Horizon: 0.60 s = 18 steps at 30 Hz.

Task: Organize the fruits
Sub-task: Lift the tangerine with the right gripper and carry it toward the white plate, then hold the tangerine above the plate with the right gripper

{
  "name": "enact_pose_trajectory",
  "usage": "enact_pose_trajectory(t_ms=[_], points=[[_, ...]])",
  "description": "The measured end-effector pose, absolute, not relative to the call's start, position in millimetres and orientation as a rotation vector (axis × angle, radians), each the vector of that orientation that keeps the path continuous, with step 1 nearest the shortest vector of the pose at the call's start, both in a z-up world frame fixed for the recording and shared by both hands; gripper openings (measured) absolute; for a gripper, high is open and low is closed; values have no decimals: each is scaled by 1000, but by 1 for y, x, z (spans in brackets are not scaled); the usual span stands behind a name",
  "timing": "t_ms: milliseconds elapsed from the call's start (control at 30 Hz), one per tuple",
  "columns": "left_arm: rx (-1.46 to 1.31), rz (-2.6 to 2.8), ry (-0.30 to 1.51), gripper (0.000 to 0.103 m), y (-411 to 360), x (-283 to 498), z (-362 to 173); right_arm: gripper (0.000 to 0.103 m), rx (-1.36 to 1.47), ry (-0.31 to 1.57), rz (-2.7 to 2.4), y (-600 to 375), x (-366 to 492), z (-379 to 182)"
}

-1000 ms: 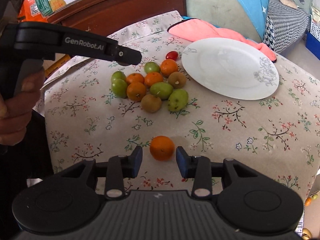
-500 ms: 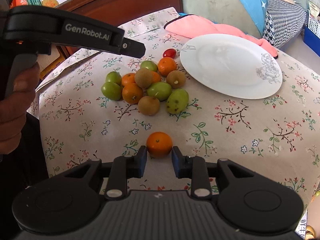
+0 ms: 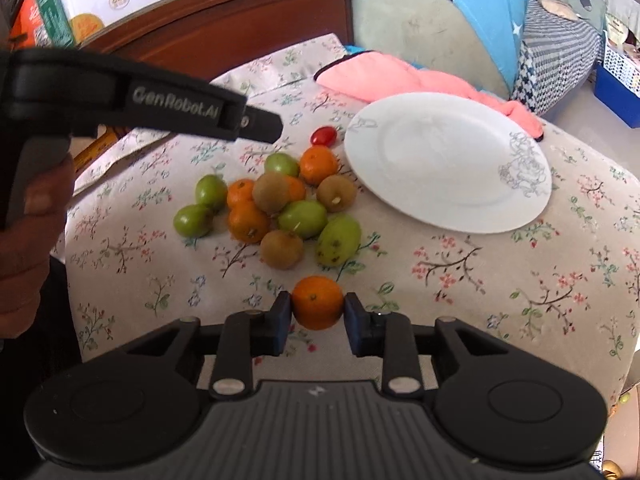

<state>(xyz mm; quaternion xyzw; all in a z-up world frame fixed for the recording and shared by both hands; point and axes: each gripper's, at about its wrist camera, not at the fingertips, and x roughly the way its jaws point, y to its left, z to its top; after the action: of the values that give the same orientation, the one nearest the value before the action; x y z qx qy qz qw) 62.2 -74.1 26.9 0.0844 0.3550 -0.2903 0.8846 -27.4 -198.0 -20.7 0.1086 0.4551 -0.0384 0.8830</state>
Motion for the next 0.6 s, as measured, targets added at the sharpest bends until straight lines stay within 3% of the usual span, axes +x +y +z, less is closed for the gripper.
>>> enact_pose_trajectory(t_ms=[300,600], points=[[202,-671,728,26,-98,90,30,28,272,851,-195,-247,-1,-2],[267,-718,757,26,-127,112,14,28,344,874,-269,-277,22,-13]])
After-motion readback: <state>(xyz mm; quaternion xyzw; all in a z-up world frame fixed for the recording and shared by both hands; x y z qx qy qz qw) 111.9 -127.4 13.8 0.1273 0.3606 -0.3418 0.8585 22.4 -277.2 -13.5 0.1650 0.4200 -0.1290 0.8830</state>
